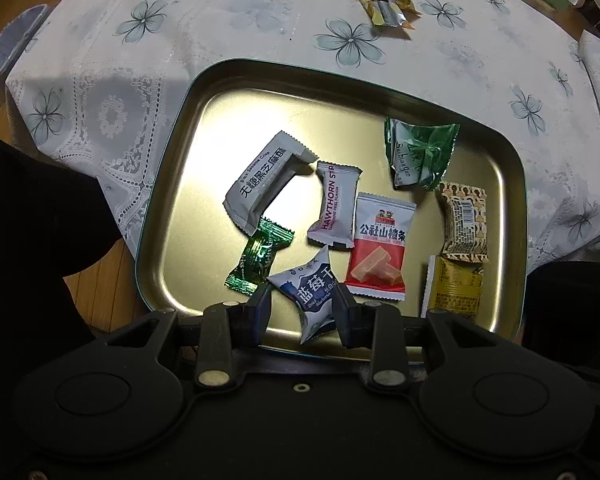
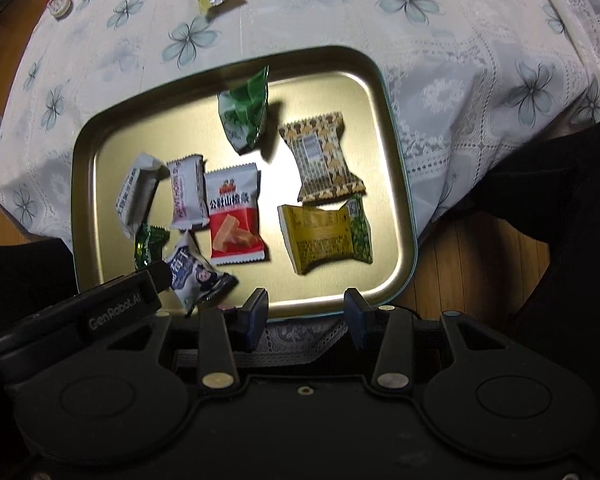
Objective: Organize snacks
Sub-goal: 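Open left tool releasing hawthorn strip while right tool drops red pack into tray, then move both open tools forward to the last two candies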
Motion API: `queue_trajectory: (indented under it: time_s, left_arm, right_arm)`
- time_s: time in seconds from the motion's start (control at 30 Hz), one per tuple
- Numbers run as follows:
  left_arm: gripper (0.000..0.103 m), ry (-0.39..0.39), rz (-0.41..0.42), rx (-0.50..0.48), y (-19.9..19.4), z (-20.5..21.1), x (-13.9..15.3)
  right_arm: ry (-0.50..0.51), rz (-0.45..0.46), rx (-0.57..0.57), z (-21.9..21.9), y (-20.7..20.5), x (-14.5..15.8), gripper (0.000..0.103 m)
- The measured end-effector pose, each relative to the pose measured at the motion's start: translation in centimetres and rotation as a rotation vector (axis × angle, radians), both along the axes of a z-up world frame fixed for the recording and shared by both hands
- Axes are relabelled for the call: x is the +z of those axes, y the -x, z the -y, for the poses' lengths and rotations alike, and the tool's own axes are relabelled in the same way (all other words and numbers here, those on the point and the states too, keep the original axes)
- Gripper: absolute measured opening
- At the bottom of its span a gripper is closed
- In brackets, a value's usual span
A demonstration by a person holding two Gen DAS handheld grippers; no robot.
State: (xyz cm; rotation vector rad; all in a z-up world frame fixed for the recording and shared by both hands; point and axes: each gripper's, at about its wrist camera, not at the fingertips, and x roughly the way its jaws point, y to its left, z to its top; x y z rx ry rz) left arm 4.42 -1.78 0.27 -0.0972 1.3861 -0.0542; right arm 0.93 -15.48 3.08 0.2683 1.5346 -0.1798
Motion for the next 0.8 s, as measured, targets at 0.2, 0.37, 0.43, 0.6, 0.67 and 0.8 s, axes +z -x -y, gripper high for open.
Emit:
queue_trajectory:
  time_s: [0.2, 0.37, 0.43, 0.6, 0.67, 0.8]
  left_arm:
    - [0.043, -0.011, 0.006, 0.005, 0.9, -0.2, -0.2]
    - [0.043, -0.023, 0.010, 0.000, 1.5, -0.1, -0.4]
    - [0.043, -0.023, 0.010, -0.004, 1.7, 0.0, -0.5]
    - [0.043, -0.049, 0.019, -0.014, 2.0, 0.3, -0.5]
    - [0.044, -0.058, 0.026, -0.018, 2.1, 0.4, -0.4]
    - [0.044, -0.075, 0.035, -0.023, 2.2, 0.6, -0.3]
  right_arm:
    - [-0.006, -0.016, -0.008, 0.2, 0.3, -0.6, 0.044]
    - [-0.009, -0.026, -0.020, 0.6, 0.5, -0.9, 0.044]
    - [-0.013, -0.029, -0.026, 0.9, 0.6, -1.0, 0.044]
    - [-0.021, -0.031, -0.033, 1.1, 0.5, -1.1, 0.044]
    - [-0.021, -0.029, -0.034, 1.1, 0.4, -1.1, 0.044]
    - [-0.025, -0.031, -0.036, 1.2, 0.4, -1.1, 0.044]
